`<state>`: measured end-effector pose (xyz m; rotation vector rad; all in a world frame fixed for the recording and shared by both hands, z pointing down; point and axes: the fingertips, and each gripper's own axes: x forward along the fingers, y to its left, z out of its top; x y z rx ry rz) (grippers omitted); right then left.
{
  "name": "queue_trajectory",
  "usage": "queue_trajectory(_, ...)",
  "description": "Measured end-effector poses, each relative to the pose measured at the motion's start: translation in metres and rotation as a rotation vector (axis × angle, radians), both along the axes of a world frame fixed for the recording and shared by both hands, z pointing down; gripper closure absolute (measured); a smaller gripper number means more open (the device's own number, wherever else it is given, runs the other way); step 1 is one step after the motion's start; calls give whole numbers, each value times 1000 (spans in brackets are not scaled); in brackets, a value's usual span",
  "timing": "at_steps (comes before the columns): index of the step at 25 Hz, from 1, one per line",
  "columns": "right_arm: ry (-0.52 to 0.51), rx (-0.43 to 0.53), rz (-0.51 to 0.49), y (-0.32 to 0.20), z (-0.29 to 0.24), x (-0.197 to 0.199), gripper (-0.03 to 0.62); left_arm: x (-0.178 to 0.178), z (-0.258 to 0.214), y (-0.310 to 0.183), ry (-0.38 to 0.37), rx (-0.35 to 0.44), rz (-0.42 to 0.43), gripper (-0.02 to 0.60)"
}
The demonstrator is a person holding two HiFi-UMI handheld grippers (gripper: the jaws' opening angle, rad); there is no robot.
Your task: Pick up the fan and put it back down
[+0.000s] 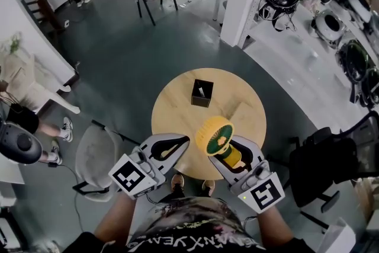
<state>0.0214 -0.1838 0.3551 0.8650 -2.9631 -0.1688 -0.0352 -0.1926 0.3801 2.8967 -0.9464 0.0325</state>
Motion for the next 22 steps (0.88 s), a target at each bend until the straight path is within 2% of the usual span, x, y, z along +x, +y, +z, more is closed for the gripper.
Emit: queue_trajectory(22, 15, -22, 8, 1, 11, 5, 407, 6, -6, 0, 6, 13, 14, 569)
